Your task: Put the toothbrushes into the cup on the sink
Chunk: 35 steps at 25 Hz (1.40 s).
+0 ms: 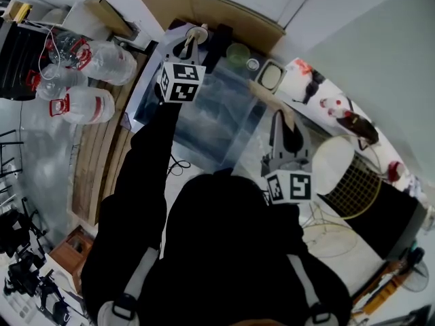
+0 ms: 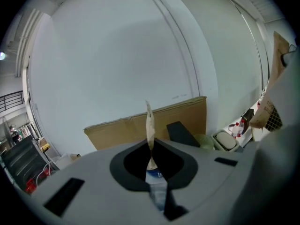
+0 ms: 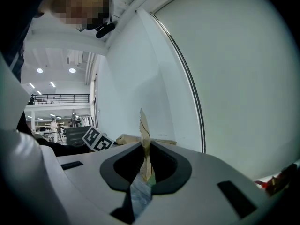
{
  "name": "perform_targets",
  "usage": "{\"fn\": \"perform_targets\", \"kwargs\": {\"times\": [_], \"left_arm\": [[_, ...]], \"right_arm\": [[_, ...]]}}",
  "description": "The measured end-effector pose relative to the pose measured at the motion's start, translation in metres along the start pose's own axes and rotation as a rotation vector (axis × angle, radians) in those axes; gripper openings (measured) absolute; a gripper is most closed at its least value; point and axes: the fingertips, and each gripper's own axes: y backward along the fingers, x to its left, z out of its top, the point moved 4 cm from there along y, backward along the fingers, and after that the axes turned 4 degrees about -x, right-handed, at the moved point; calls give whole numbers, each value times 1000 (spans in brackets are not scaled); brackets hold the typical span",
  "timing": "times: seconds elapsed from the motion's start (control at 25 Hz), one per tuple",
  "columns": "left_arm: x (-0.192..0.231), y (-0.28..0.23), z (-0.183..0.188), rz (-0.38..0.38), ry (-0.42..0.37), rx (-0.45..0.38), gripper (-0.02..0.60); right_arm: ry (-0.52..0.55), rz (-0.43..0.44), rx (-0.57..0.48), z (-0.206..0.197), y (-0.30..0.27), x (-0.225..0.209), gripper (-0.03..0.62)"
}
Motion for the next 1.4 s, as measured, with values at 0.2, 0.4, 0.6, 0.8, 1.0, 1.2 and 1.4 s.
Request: {"fn": "perform_targets", "kwargs": {"times": [0.2, 0.4, 0.6, 0.8, 1.0, 1.2, 1.4], "left_arm": [[-2, -15, -10, -11, -39, 32, 12], [-6, -26, -19, -21, -62, 59, 12], [-9, -37, -29, -29, -74, 85, 12], [-11, -46, -36, -39, -80, 102, 14], [-16, -46, -36, -77, -74, 96, 15], [-20, -30, -28, -87, -44, 37, 71], [-19, -17, -21, -77, -33, 11, 75]], "right_arm": [[4, -11, 3, -2, 2, -1, 40], [7, -23, 10, -3, 5, -5, 40], [9, -30, 12, -4, 6, -6, 40], [9, -27, 19, -4, 5, -6, 40], [14, -23, 15, -3, 8, -3, 40], [24, -27, 11, 0, 8, 0, 40], [16, -23, 4, 1, 9, 3, 40]]}}
